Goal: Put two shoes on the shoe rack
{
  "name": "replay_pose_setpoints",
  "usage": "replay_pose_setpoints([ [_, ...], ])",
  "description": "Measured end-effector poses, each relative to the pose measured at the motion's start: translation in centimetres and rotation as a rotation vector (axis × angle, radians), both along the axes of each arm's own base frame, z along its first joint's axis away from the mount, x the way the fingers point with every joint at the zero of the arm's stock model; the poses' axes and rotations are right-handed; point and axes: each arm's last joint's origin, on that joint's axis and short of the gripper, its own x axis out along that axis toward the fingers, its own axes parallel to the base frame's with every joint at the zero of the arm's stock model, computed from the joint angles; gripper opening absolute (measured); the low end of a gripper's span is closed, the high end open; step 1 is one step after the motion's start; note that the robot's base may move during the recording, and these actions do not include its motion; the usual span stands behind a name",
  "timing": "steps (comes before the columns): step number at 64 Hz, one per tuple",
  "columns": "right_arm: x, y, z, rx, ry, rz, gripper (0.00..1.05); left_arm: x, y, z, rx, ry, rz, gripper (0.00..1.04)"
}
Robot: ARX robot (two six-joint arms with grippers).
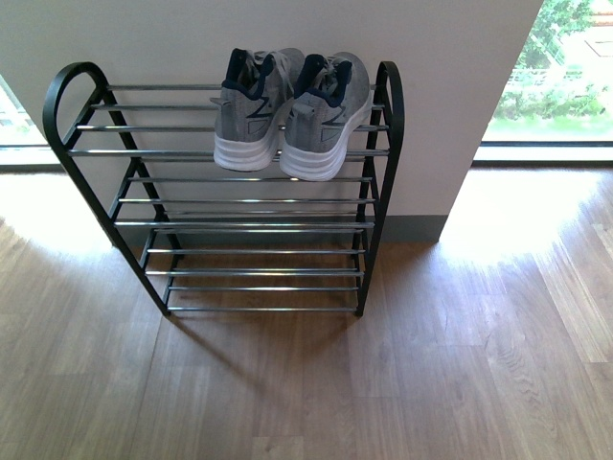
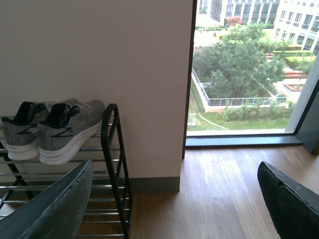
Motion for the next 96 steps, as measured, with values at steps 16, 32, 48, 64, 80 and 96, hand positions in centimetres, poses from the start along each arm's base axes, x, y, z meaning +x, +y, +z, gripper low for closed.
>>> replay_pose_setpoints([
  [16,0.00,0.00,0.00,0.000,0.000,0.000,0.96,-0.01,0.00,0.01,-0.001,-0.001,-0.001,0.04],
  [32,0.00,0.00,0.00,0.000,0.000,0.000,0.96,-0.01,0.00,0.01,0.000,-0.001,-0.001,0.46],
  [48,0.00,0.00,0.00,0.000,0.000,0.000,0.96,-0.01,0.00,0.01,0.002,-0.001,0.000,0.97],
  [64,0.00,0.00,0.00,0.000,0.000,0.000,0.96,-0.01,0.00,0.01,0.002,-0.001,0.000,0.95],
  [80,-0.01,0.00,0.01,0.000,-0.001,0.000,0.96,-0.01,0.00,0.01,0.002,-0.001,-0.001,0.95],
  [96,0.00,0.00,0.00,0.000,0.000,0.000,0.96,-0.01,0.00,0.01,0.002,-0.001,-0.001,0.95],
])
